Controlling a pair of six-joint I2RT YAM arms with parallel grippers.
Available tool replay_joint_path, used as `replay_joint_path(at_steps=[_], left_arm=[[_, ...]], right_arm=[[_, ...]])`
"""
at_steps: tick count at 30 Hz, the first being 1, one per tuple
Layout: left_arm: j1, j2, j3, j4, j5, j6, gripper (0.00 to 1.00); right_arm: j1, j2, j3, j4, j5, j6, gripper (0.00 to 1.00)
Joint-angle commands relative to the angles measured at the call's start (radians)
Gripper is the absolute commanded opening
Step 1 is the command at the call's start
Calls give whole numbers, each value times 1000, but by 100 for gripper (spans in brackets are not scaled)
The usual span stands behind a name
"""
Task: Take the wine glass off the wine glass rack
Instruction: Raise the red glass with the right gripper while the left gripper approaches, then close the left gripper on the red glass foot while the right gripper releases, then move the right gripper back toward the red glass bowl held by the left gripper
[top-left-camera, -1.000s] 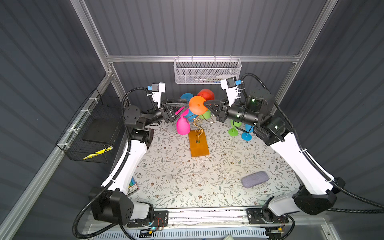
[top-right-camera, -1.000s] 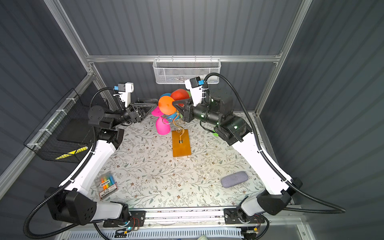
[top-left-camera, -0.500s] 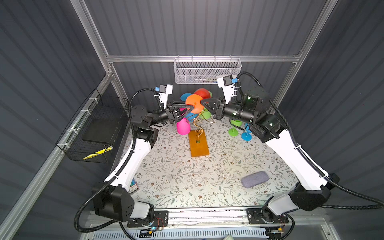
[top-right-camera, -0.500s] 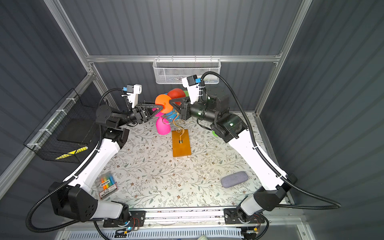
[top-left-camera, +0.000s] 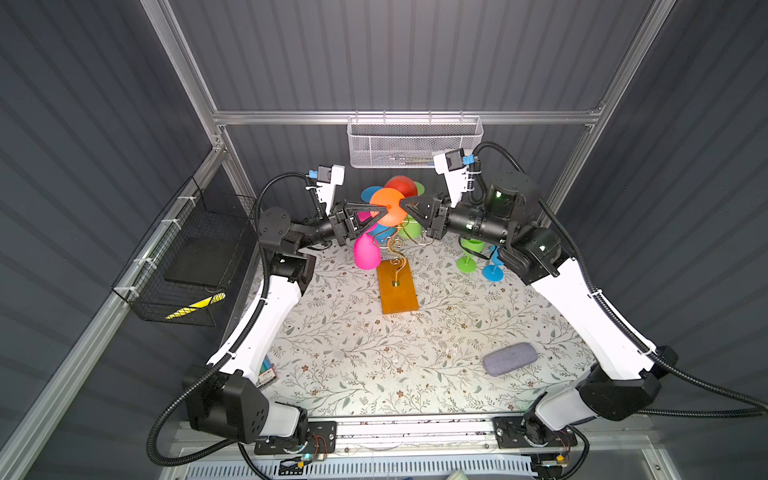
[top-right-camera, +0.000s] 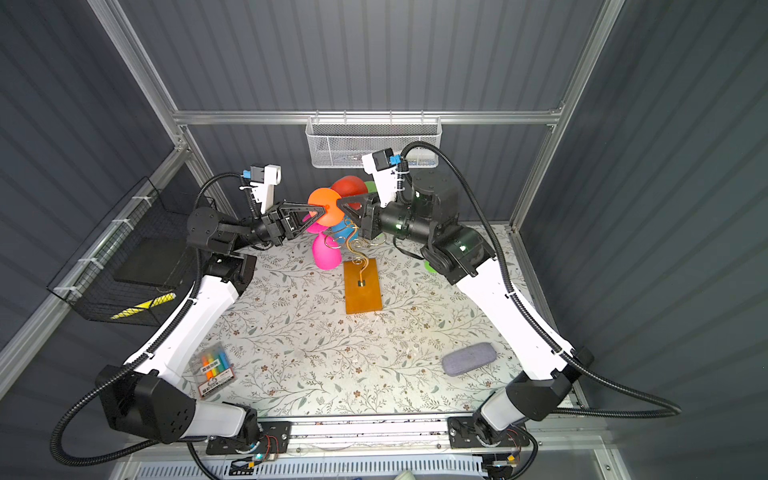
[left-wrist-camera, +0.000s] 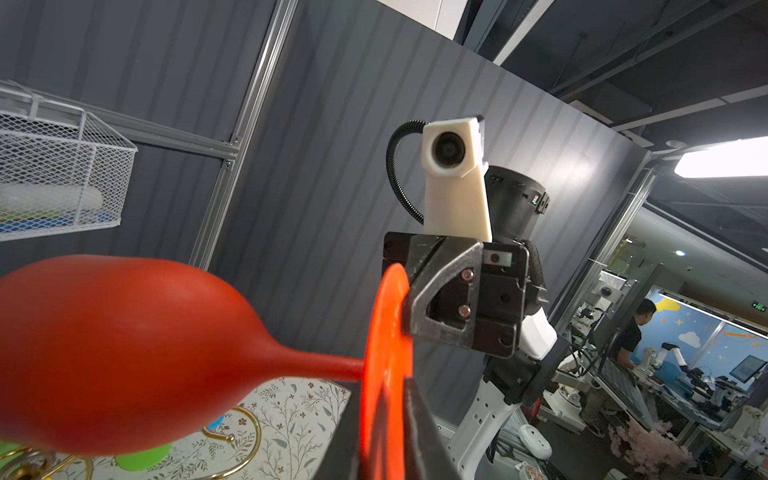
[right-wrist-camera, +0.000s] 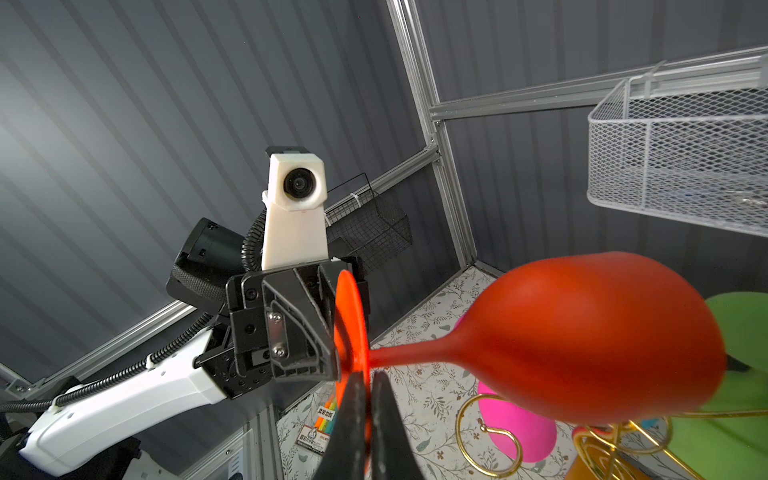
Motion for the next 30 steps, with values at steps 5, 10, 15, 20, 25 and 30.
replay_joint_path(at_steps=[5,10,15,20,25,30], left_arm=[[-1,12,46,67,49,-90,0],[9,54,106,210,95,-266,0],[18,98,160,350,141,-448,0],[20,114,183,401,155,-520,0],[20,109,174,410,149,-535,0],[20,106,176,414,142,-542,0]], right_arm=[[1,-23,11,-34,20,-24,16],[-53,-136,-90,-35,96,-73,53],[-98,-277,-249,6,255,-254,77],[-102,-323,-324,24,293,-480,99],[-101,-321,-380,95,237,-672,99],[-94,-315,-455,235,152,-874,99]])
